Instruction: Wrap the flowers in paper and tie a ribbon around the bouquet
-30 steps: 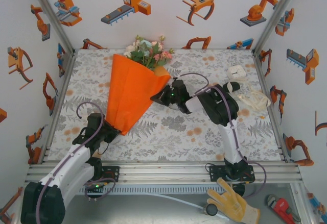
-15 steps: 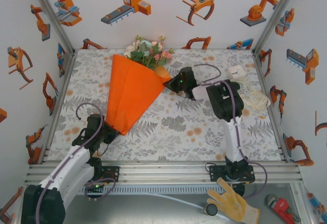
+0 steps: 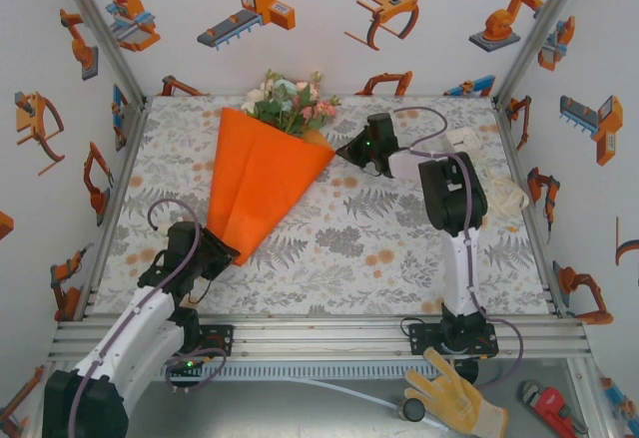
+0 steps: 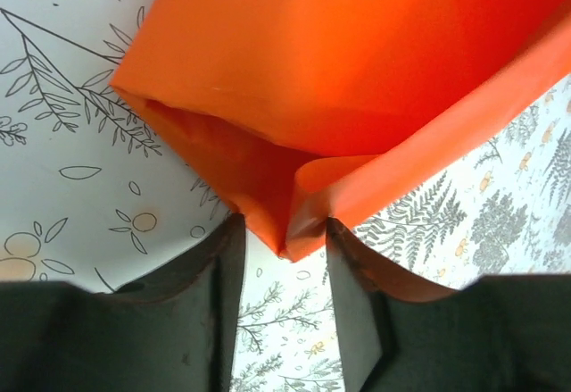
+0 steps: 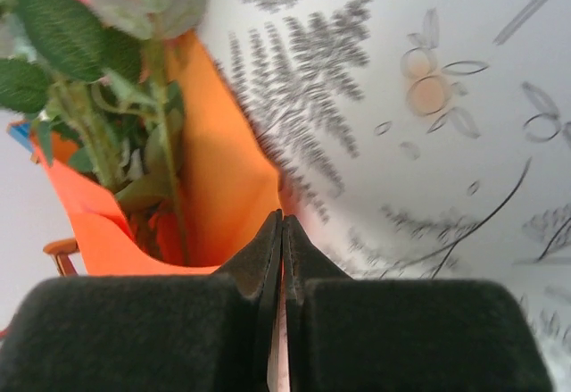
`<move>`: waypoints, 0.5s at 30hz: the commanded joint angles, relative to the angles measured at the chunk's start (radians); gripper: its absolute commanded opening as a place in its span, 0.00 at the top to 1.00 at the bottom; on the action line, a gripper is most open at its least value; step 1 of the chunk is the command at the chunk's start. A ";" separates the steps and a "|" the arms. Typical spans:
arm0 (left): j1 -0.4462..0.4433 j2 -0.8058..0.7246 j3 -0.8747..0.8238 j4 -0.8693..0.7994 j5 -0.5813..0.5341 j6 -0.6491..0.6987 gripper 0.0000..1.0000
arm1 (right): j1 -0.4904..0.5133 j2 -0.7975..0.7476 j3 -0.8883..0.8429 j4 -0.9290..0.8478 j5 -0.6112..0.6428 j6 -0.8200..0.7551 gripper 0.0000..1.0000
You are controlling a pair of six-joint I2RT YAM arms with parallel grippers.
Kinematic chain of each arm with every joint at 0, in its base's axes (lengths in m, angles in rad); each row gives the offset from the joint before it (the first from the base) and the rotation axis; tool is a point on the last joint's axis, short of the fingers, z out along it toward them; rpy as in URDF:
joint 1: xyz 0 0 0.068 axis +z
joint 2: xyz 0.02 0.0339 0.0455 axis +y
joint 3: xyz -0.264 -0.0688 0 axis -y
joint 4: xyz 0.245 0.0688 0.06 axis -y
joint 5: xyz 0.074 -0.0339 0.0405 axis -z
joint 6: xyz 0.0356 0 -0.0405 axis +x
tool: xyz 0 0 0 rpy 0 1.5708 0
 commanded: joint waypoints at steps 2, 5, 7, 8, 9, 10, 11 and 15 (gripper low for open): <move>0.008 -0.024 0.084 -0.067 -0.011 0.037 0.52 | 0.009 -0.191 -0.029 -0.044 -0.008 -0.096 0.93; 0.010 -0.030 0.114 -0.093 -0.014 0.031 0.50 | 0.014 -0.272 -0.078 -0.039 -0.011 -0.100 0.93; 0.011 -0.035 0.134 -0.118 -0.017 0.022 0.49 | 0.030 -0.323 -0.106 -0.039 -0.011 -0.112 0.93; 0.014 -0.039 0.144 -0.135 -0.019 0.015 0.48 | 0.040 -0.352 -0.118 -0.050 -0.001 -0.127 0.93; 0.015 -0.043 0.154 -0.151 -0.022 0.011 0.47 | 0.053 -0.379 -0.131 -0.065 0.006 -0.145 0.93; 0.016 -0.049 0.160 -0.162 -0.025 0.010 0.46 | 0.066 -0.400 -0.142 -0.075 0.012 -0.159 0.93; 0.018 -0.059 0.168 -0.175 -0.027 0.009 0.46 | 0.079 -0.427 -0.158 -0.087 0.018 -0.172 0.93; 0.032 -0.102 0.210 -0.205 -0.034 0.027 0.45 | 0.129 -0.528 -0.230 -0.135 0.037 -0.233 0.93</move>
